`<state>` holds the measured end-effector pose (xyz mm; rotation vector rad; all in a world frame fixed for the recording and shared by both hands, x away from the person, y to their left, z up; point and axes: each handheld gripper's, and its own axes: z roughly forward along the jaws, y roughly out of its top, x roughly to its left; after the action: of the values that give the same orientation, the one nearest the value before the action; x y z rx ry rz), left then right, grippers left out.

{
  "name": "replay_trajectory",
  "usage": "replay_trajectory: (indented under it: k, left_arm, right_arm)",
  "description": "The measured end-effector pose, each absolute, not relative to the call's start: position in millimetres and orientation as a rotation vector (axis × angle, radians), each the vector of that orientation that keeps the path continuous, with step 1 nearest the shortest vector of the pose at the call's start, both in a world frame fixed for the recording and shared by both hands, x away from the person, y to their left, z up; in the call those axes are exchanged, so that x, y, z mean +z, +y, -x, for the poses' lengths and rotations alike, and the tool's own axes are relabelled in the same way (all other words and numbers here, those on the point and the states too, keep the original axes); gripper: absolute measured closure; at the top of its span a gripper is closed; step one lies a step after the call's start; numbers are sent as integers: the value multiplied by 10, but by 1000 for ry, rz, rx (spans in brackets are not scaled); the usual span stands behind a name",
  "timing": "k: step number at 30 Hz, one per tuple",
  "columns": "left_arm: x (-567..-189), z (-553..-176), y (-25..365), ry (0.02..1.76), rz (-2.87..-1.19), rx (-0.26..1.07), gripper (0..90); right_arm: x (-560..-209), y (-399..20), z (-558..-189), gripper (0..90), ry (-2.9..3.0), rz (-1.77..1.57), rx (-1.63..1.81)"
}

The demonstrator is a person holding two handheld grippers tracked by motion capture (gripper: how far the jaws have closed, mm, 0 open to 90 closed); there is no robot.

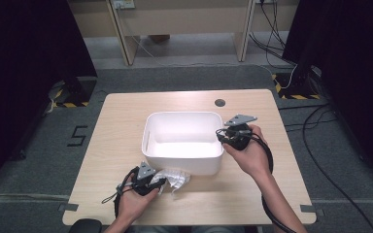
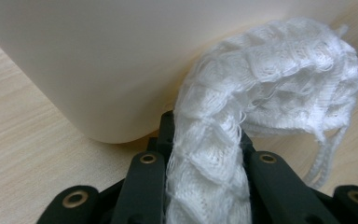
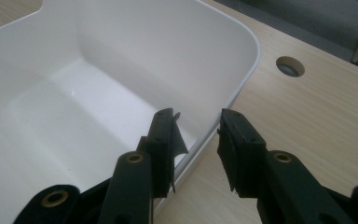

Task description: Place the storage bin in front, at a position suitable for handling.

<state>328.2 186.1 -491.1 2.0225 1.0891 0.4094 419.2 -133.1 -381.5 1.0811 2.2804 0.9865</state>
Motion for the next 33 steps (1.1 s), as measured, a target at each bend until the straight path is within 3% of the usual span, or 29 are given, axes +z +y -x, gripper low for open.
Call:
replay_trajectory:
  k: [33]
  left_arm:
    - [-4286,-3172,1855,1007,-1914,496,738]
  right_arm:
    - [-3815,-1334,-4192,668,2280,-1085,988]
